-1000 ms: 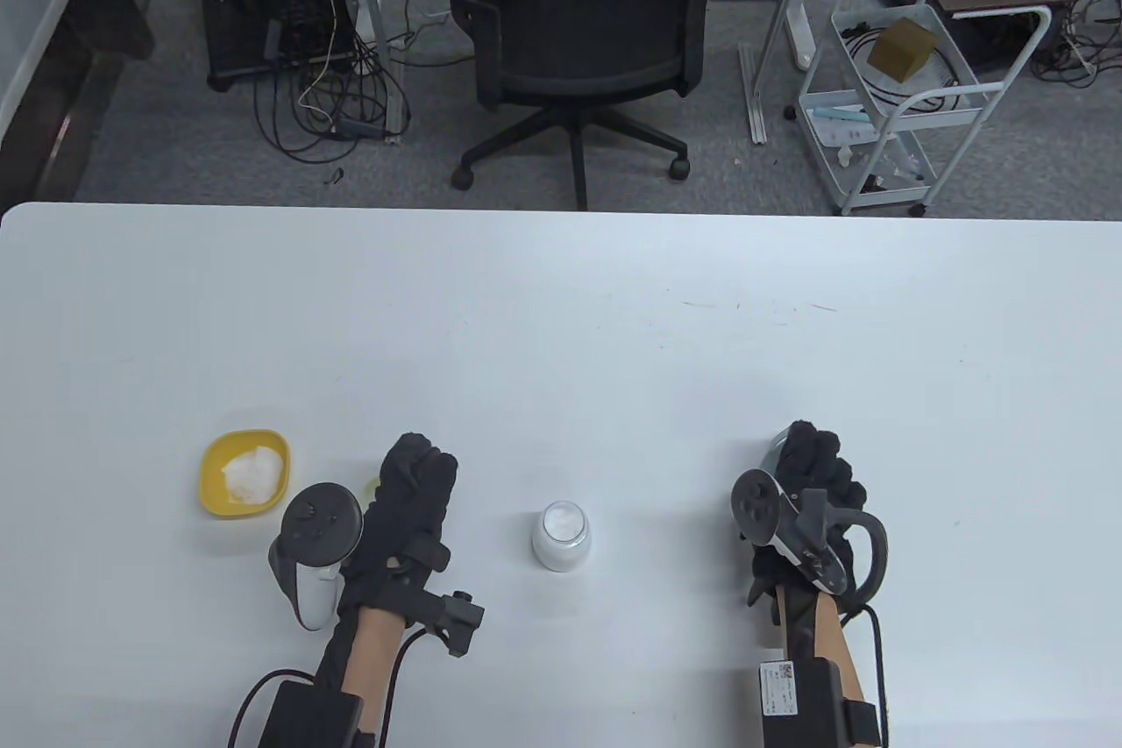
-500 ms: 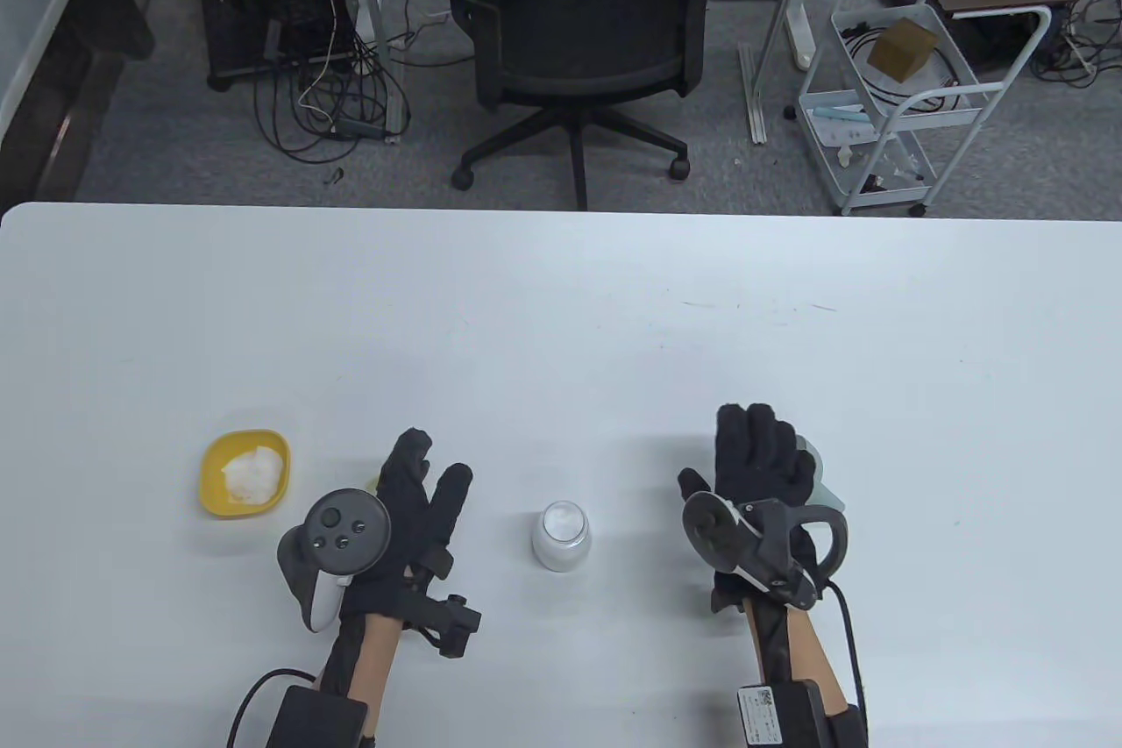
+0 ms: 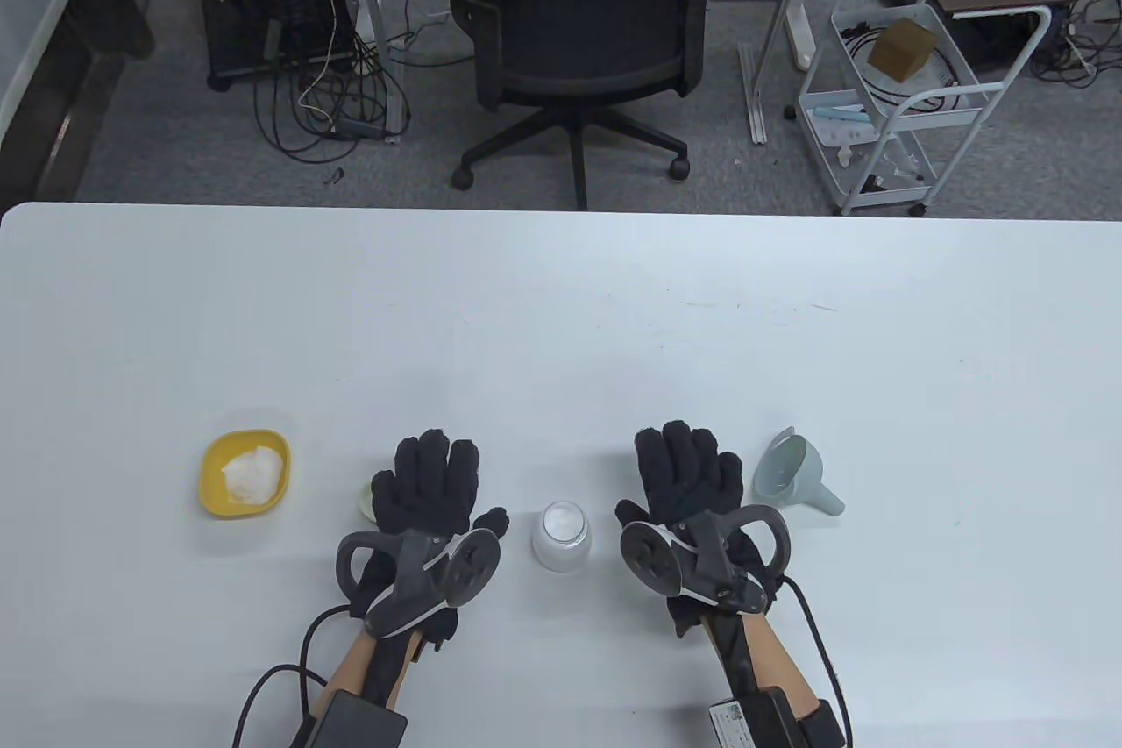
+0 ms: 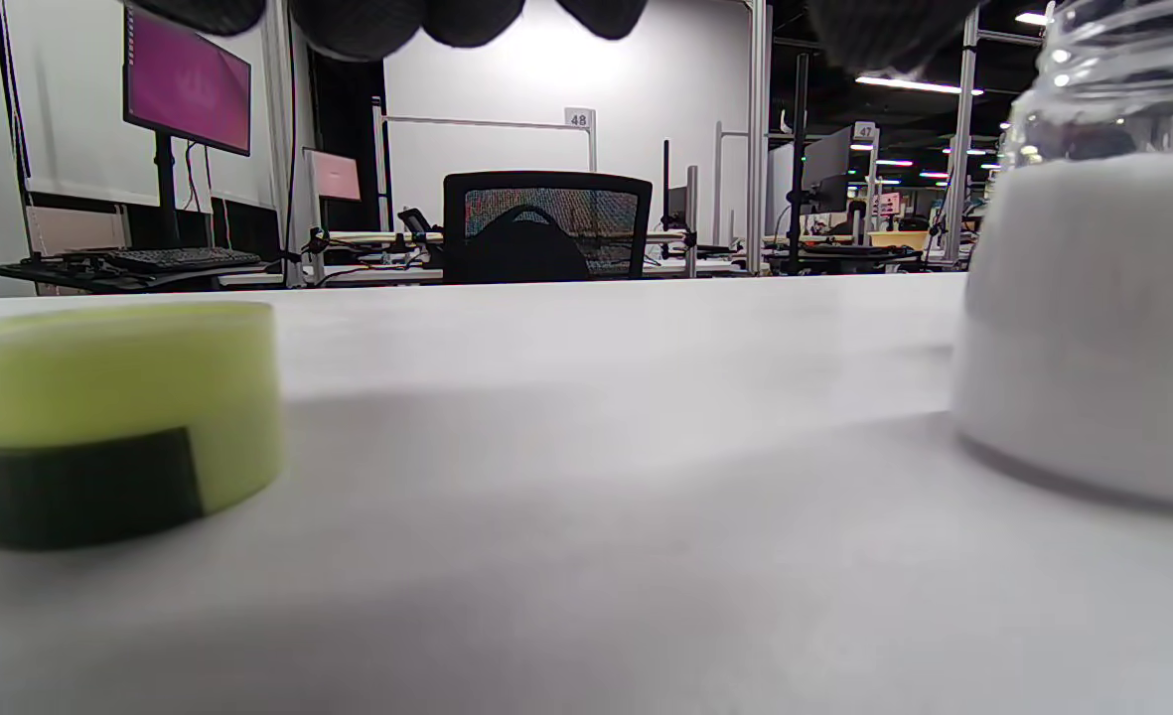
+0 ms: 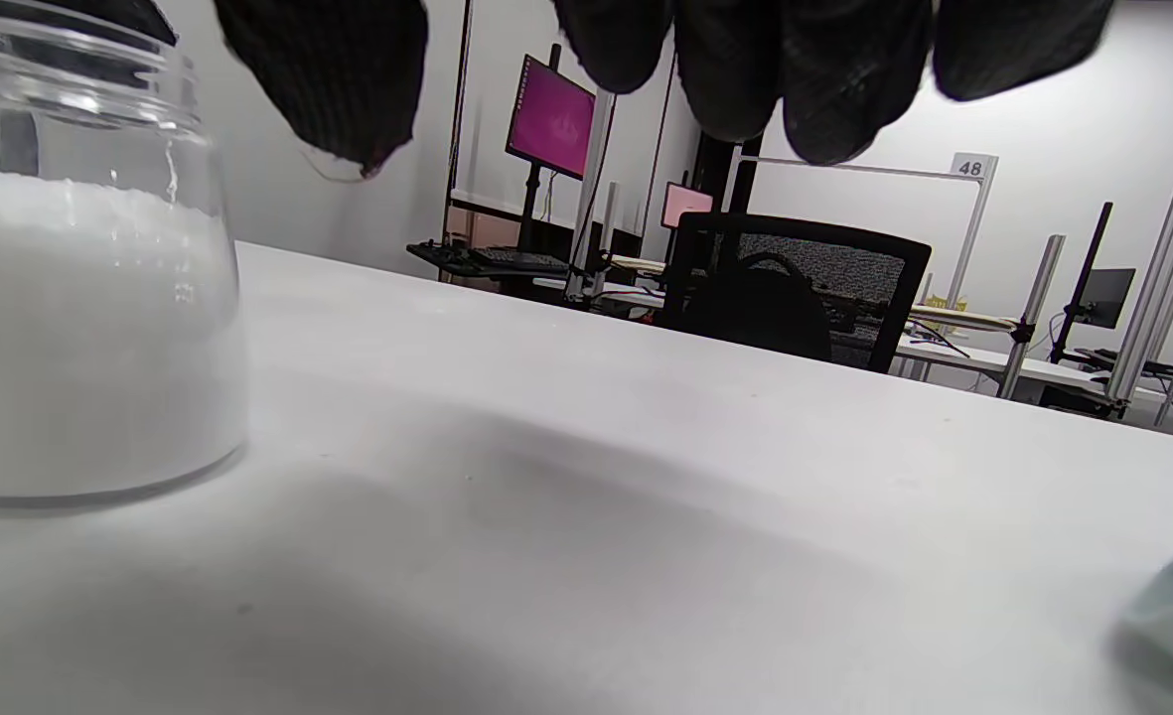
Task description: Unscrew the press dispenser and pour salt into it
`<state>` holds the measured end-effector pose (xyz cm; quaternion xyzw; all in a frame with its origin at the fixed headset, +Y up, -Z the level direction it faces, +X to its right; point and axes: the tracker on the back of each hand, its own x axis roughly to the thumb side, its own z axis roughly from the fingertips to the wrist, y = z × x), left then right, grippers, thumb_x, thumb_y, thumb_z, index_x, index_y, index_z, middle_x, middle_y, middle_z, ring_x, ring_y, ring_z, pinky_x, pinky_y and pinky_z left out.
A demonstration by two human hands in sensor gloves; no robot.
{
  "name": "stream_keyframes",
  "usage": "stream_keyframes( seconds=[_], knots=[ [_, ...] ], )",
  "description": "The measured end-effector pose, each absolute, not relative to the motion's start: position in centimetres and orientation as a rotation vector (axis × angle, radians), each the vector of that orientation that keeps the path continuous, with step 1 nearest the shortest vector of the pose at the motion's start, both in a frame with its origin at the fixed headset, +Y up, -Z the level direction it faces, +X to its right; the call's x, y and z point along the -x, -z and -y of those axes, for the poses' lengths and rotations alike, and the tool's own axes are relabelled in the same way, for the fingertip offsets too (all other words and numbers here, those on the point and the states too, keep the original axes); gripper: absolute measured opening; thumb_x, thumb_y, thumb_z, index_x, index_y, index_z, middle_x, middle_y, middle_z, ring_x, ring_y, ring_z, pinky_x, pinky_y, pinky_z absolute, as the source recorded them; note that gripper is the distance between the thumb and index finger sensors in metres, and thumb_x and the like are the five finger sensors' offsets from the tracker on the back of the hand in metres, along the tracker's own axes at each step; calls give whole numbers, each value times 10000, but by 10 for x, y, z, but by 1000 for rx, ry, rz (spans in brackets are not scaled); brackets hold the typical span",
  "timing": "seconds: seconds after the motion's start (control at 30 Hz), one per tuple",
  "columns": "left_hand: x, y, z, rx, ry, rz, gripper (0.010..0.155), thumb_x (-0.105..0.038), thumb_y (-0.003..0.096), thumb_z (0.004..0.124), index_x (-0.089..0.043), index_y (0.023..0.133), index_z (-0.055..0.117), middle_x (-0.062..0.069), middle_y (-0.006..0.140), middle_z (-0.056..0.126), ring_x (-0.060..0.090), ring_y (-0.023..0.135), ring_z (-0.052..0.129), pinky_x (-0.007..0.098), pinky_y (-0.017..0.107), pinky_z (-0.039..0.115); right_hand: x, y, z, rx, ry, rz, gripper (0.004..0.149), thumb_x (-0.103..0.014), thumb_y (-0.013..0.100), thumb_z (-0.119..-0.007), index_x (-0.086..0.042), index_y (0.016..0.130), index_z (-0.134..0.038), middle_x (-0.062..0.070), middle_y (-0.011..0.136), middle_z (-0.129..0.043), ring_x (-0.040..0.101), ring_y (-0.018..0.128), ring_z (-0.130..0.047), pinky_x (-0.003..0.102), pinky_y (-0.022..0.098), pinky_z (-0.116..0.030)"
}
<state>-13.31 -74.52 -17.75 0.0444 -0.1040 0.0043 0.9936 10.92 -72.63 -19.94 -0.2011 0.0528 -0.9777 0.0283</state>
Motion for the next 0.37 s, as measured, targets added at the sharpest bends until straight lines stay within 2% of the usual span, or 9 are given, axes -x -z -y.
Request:
stream_keyframes(
  seconds=[0.37],
  knots=[
    [131,177,745,-86,13,217,931,-611,580,639,-23,1237,340,413,1233,373,676,1077,470,791,682,510,-109,199,726,640,3017,-119,833,-430,622,-691,109,1168,-366,444,1136,-455,679,956,-548,780,637,-496]
  ],
)
